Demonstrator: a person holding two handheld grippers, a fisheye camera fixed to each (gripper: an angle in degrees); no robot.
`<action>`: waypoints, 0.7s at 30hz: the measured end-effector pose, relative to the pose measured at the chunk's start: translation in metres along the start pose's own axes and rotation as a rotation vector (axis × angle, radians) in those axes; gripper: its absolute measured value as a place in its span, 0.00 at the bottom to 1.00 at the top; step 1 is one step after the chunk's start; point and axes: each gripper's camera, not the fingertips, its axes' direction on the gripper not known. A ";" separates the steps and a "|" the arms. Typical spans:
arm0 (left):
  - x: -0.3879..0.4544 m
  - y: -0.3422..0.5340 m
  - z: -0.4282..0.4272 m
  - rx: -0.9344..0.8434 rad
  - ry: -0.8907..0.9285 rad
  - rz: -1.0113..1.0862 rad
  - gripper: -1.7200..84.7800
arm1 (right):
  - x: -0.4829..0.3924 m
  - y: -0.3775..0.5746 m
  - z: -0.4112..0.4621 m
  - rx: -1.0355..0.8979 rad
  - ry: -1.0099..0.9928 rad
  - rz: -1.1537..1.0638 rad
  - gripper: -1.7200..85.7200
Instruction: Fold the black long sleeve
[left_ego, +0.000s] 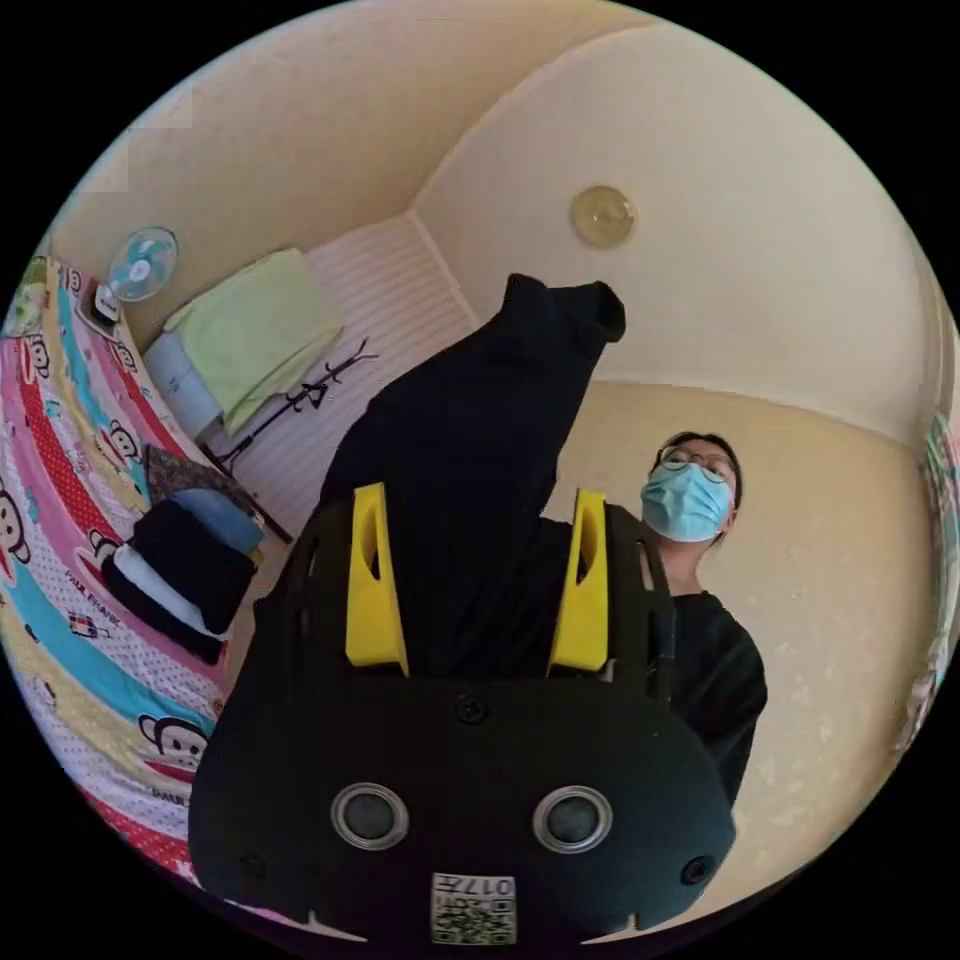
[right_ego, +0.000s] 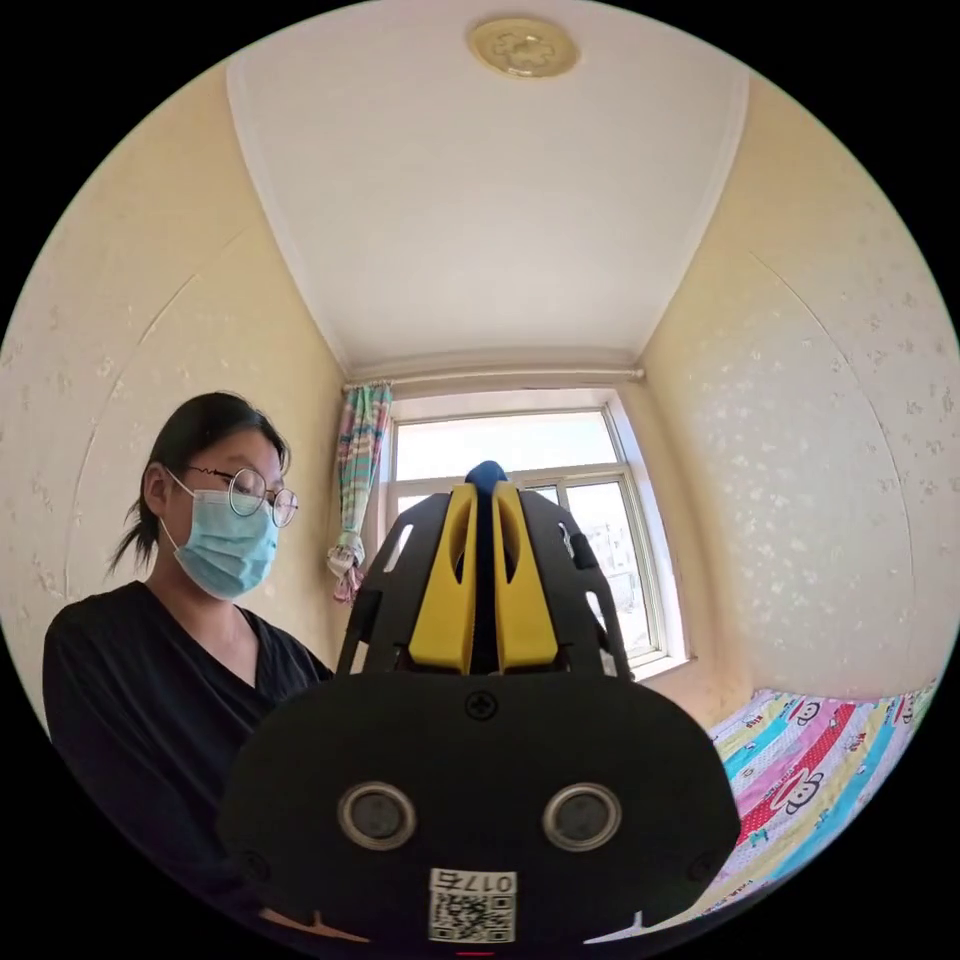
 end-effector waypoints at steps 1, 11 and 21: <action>-0.021 0.010 0.008 -0.013 -0.001 -0.051 0.28 | -0.003 0.003 0.000 -0.011 -0.002 -0.007 0.05; 0.038 0.029 -0.122 0.016 -0.208 0.285 0.12 | -0.021 -0.001 -0.015 -0.001 -0.052 -0.067 0.05; -0.021 -0.007 -0.184 0.068 -0.560 0.225 0.22 | -0.011 0.000 0.035 0.107 0.049 -0.033 0.05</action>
